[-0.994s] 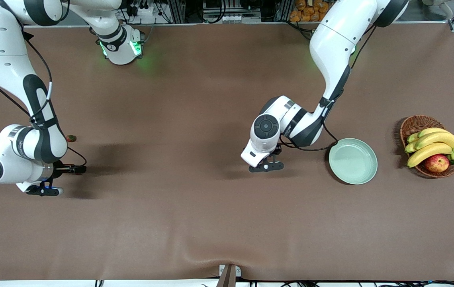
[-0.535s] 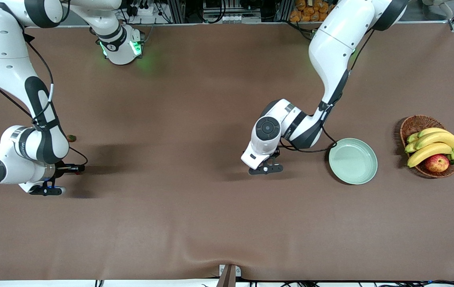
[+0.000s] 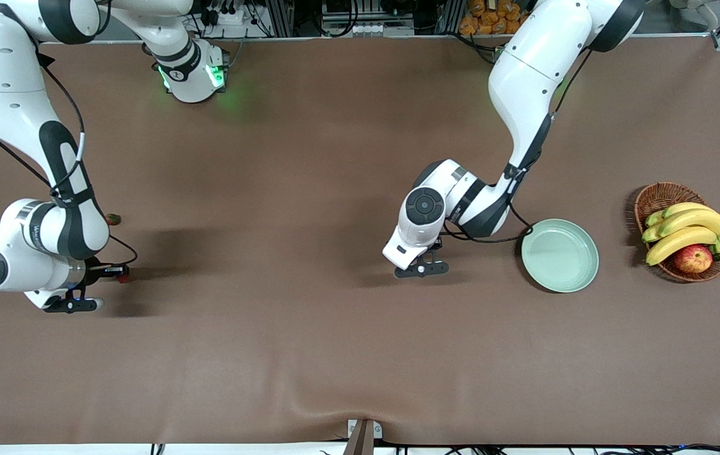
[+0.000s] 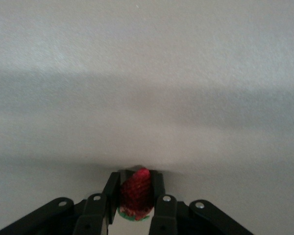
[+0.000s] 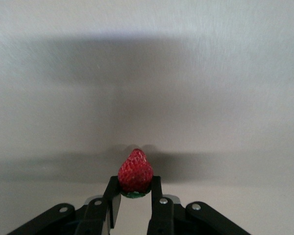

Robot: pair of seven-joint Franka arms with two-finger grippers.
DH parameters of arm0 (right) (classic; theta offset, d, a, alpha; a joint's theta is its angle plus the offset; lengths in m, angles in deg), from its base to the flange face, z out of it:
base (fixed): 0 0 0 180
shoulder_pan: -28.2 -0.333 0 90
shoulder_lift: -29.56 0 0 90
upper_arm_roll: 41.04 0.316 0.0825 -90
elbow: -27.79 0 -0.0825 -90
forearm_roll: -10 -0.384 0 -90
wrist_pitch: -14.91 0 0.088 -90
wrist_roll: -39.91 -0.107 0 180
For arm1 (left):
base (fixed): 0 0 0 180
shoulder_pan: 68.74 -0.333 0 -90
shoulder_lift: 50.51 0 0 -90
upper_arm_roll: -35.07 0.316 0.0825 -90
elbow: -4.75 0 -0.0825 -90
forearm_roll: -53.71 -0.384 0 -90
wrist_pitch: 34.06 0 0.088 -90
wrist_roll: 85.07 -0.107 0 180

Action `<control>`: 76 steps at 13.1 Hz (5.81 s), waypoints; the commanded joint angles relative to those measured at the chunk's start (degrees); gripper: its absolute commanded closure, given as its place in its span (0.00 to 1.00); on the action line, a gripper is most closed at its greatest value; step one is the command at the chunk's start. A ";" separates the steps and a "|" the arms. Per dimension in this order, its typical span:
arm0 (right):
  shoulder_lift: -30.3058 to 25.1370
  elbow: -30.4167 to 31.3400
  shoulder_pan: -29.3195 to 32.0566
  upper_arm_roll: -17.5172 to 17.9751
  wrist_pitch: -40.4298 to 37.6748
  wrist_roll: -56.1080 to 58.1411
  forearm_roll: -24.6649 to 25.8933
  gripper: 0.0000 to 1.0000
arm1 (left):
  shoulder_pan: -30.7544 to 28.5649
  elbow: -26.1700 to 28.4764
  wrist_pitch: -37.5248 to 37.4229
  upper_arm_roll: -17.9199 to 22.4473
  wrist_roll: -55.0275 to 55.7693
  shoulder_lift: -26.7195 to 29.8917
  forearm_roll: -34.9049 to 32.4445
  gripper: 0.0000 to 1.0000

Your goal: Collect all strawberries into plate

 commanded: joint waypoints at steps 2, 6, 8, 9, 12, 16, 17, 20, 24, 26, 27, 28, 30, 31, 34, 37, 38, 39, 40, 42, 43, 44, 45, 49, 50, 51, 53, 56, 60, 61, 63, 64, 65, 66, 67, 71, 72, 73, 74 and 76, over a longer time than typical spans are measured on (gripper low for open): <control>-1.30 -4.12 -6.35 0.91 -0.77 -2.22 -3.23 0.93 | -8.69 1.85 -5.87 -1.04 -7.06 7.31 -0.24 1.00; -1.12 -4.04 -16.63 0.91 -0.07 -14.08 -15.87 0.88 | -18.44 7.11 -8.70 -1.04 -19.46 12.42 -0.33 1.00; -0.95 -4.12 -22.69 0.56 0.81 -20.84 -21.77 0.89 | -24.67 9.06 -8.70 -1.04 -26.66 12.60 -1.03 1.00; -0.77 -4.21 -25.85 0.55 1.77 -24.27 -24.75 0.90 | -27.49 9.67 -8.53 -1.04 -30.01 12.08 -1.03 1.00; 0.19 -4.21 -34.55 0.47 8.69 -30.79 -36.52 0.90 | -31.90 11.52 -7.91 -0.95 -33.11 11.29 -1.29 0.90; 4.58 -7.28 -43.79 0.47 19.08 -32.38 -52.34 0.85 | -34.46 11.61 -7.90 -1.04 -34.17 11.89 -2.44 0.00; 5.55 -8.42 -45.29 0.38 20.49 -33.43 -55.25 0.84 | -34.38 11.61 -8.17 -1.13 -34.00 12.94 -2.26 0.00; 10.99 -13.86 -49.95 0.38 25.85 -37.29 -55.63 0.82 | -34.02 11.00 -11.24 -4.10 -30.76 15.32 -1.29 0.00; 15.04 -16.43 -53.82 0.29 31.91 -39.95 -55.72 0.62 | -33.59 10.65 -11.51 -10.44 -19.60 15.15 -1.29 0.00; 15.49 -16.25 -54.36 0.29 32.45 -39.86 -55.46 0.08 | -33.41 10.21 -11.16 -12.02 -17.05 14.36 -1.21 0.00; 14.97 -16.17 -54.10 0.29 32.63 -39.77 -55.11 0.00 | -33.32 9.94 -11.07 -13.16 -15.47 13.84 -0.60 0.00; 14.18 -15.99 -53.31 0.29 32.46 -39.51 -55.11 0.00 | -33.32 9.94 -10.90 -13.78 -13.54 13.40 0.11 0.00; 12.51 -14.85 -50.25 0.29 31.58 -39.51 -54.84 0.00 | -32.01 8.90 -10.37 -13.96 -10.89 12.52 1.51 0.00; 11.37 -13.37 -48.66 0.29 30.53 -39.42 -54.84 0.00 | -29.91 7.49 -10.37 -13.88 -8.79 12.08 3.43 0.00; 5.14 -5.56 -41.99 0.73 27.36 -39.07 -50.39 0.00 | -23.76 1.52 -10.28 -13.87 0.42 7.78 5.91 0.00; -0.93 -2.63 -32.16 0.91 9.51 -39.15 -31.98 0.00 | -17.25 -1.39 -5.39 -13.35 5.29 3.74 5.30 0.00; -2.51 -3.59 -28.47 0.99 2.29 -38.81 -24.16 0.00 | -16.02 -1.31 -2.14 -13.35 5.29 2.51 5.12 0.00; -3.57 -3.86 -25.47 1.25 -3.17 -37.15 -17.03 0.00 | -15.05 -1.31 0.07 -13.17 5.03 1.62 5.04 0.00; -4.63 -3.95 -22.57 2.04 -7.75 -33.39 -11.83 0.00 | -13.91 -1.48 1.48 -13.08 5.03 0.66 5.04 0.00; -5.86 -4.12 -17.12 1.96 -11.74 -25.31 -8.36 0.00 | -9.96 -1.66 2.81 -10.21 4.94 0.12 3.64 0.04; -6.04 -4.04 -13.79 1.96 -12.71 -20.74 -8.26 0.00 | -8.20 -1.83 3.08 -8.70 4.94 -0.31 3.45 0.10; -5.96 -3.51 -10.97 1.79 -13.07 -16.09 -7.83 0.00 | -7.05 -2.88 4.04 -8.08 4.94 -1.36 3.37 0.12; -5.70 -3.33 -7.90 1.70 -13.16 -12.39 -6.78 0.00 | -6.52 -3.76 5.09 -8.07 4.85 -2.59 3.28 0.19; -5.43 -1.93 -1.10 0.48 -15.00 -4.97 0.60 0.00 | -5.99 -3.94 7.74 -8.07 4.41 -4.53 3.28 0.34; -5.34 -0.97 -0.75 -0.49 -15.70 -4.01 1.57 0.00 | -5.81 -3.95 7.74 -8.07 4.33 -4.54 3.28 0.36; -5.34 0.17 -0.57 -1.72 -15.71 -2.52 2.10 0.00 | -5.81 -3.95 7.74 -7.99 4.33 -4.71 3.28 0.37; -4.73 1.23 -0.40 -4.09 -15.71 0.47 2.37 0.00 | -5.72 -3.95 7.65 -8.07 4.67 -4.89 3.28 0.61; -3.76 2.46 0.92 -5.86 -15.80 3.82 2.37 0.00 | -5.90 -3.86 7.65 -7.99 4.94 -4.45 3.28 1.00; -2.36 4.57 1.01 -6.65 -15.80 3.74 2.37 0.00 | -11.25 -1.85 5.11 -8.07 4.50 0.80 3.10 1.00; -2.18 5.01 1.10 -6.74 -15.62 3.74 2.46 0.00 | -13.00 -1.31 2.75 -8.07 3.89 3.35 3.01 1.00; -1.57 5.63 1.36 -7.35 -15.80 3.74 2.46 0.00 | -16.61 -1.40 -2.87 -8.34 -0.22 7.05 3.10 1.00; -1.21 6.15 1.36 -7.79 -15.80 3.74 2.46 0.00 | -18.36 -1.40 -5.86 -8.34 -1.72 8.46 3.10 1.00; -1.12 6.42 1.28 -8.14 -15.89 3.82 2.46 0.00 | -20.12 -1.40 -9.28 -8.25 -4.09 9.34 3.10 1.00; -1.12 6.51 1.36 -8.23 -16.15 3.82 2.46 0.03 | -21.70 -1.31 -12.79 -8.25 -7.68 10.13 3.10 1.00; -1.04 6.51 1.36 -8.23 -17.28 3.82 2.46 0.13 | -23.37 -1.31 -15.27 -8.25 -9.72 10.66 3.10 1.00; -0.25 6.51 0.84 -8.23 -19.05 3.91 2.46 0.43 | -29.87 3.42 -18.46 -8.16 -14.30 11.98 -3.54 1.00; -0.24 6.51 0.84 -8.23 -19.05 4.00 2.46 0.48 | -31.63 4.39 -18.28 -8.25 -14.74 11.55 -5.06 1.00; -0.16 6.42 0.75 -8.23 -19.05 4.00 2.46 0.53 | -33.30 5.45 -17.67 -8.25 -15.53 11.46 -5.33 1.00; 0.19 6.42 0.66 -8.15 -18.96 4.00 2.37 0.55 | -34.10 6.07 -17.40 -8.25 -16.93 11.37 -5.34 1.00; 0.72 6.42 0.05 -8.15 -18.70 3.91 2.29 0.73 | -34.55 6.51 -17.40 -8.25 -17.12 10.15 -5.34 1.00</control>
